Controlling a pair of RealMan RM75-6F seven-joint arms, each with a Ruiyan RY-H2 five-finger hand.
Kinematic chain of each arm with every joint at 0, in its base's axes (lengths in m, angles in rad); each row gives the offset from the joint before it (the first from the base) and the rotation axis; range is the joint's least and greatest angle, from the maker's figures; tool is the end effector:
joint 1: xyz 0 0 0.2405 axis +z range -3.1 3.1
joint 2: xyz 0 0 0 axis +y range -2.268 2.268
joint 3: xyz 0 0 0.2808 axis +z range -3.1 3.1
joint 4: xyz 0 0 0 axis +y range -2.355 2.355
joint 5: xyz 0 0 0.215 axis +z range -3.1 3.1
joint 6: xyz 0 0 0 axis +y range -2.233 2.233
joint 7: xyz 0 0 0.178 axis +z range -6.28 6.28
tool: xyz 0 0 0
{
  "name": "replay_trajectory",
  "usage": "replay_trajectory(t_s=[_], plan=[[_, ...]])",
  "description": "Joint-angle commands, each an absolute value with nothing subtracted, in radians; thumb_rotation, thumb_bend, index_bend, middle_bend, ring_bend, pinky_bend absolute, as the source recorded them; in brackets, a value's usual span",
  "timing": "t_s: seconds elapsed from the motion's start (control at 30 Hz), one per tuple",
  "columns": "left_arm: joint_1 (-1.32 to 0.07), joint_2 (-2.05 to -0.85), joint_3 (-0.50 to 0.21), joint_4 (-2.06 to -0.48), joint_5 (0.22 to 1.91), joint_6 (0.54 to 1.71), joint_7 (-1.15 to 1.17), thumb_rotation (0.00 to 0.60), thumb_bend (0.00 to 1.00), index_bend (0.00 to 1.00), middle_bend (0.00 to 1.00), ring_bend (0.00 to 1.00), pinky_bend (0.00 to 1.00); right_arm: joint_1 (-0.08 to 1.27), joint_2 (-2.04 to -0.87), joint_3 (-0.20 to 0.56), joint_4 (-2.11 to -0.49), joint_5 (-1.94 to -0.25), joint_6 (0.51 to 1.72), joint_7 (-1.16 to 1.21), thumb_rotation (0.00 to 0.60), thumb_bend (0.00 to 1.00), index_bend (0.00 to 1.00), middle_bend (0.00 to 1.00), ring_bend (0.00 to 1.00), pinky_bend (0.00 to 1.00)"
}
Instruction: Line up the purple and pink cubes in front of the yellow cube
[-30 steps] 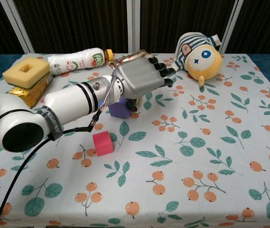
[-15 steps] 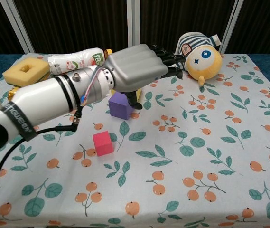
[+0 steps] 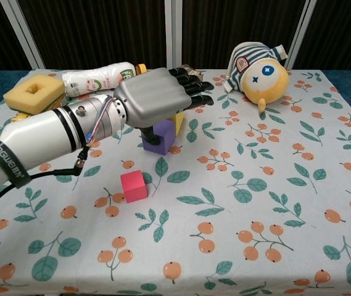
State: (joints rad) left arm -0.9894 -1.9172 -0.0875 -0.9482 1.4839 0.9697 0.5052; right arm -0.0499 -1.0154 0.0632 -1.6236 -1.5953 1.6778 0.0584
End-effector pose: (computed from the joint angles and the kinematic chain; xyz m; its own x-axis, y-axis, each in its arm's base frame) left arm -0.0617 0.3988 -0.1421 0.7530 -0.2278 0.6174 0.3140 -0.7000 -0.6414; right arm -0.3321 -0.1726 0.2245 0.4280 0.1462 0.8919 -0.9020 0.0074 0.4316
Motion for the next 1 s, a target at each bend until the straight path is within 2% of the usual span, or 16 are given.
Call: replay_trajectory(t_s=[0.03, 0.33, 0.6, 0.77, 1.0], plan=[[-0.994, -1.955, -0.096, -0.88, 1.484, 0.964, 0.467, 0.6, 0.0, 0.14, 0.03, 0.08, 0.12, -0.051, -1.014, 0.064, -1.625, -1.593, 1.678, 0.057, 0.6, 0.14, 0.0, 0.06, 0.0, 0.12], [-1.01, -1.992, -0.114, -0.806, 1.486, 0.957, 0.421, 0.6, 0.0, 0.14, 0.02, 0.08, 0.12, -0.052, -1.011, 0.065, -1.629, -1.589, 1.677, 0.051, 0.6, 0.14, 0.0, 0.05, 0.0, 0.12], [-1.006, -1.994, -0.114, -0.807, 1.489, 0.962, 0.408, 0.6, 0.0, 0.14, 0.02, 0.08, 0.12, -0.054, -1.009, 0.064, -1.634, -1.589, 1.679, 0.047, 0.6, 0.14, 0.0, 0.05, 0.0, 0.12], [-0.971, -1.932, -0.093, -0.915, 1.515, 1.018, 0.414, 0.6, 0.0, 0.14, 0.02, 0.08, 0.12, -0.051, -1.01, 0.063, -1.635, -1.597, 1.678, 0.047, 0.6, 0.14, 0.0, 0.05, 0.0, 0.12], [-0.904, -1.739, -0.036, -1.214, 1.577, 1.103, 0.446, 0.6, 0.0, 0.14, 0.03, 0.08, 0.12, -0.036, -1.015, 0.064, -1.637, -1.614, 1.666, 0.045, 0.6, 0.14, 0.0, 0.05, 0.0, 0.12]])
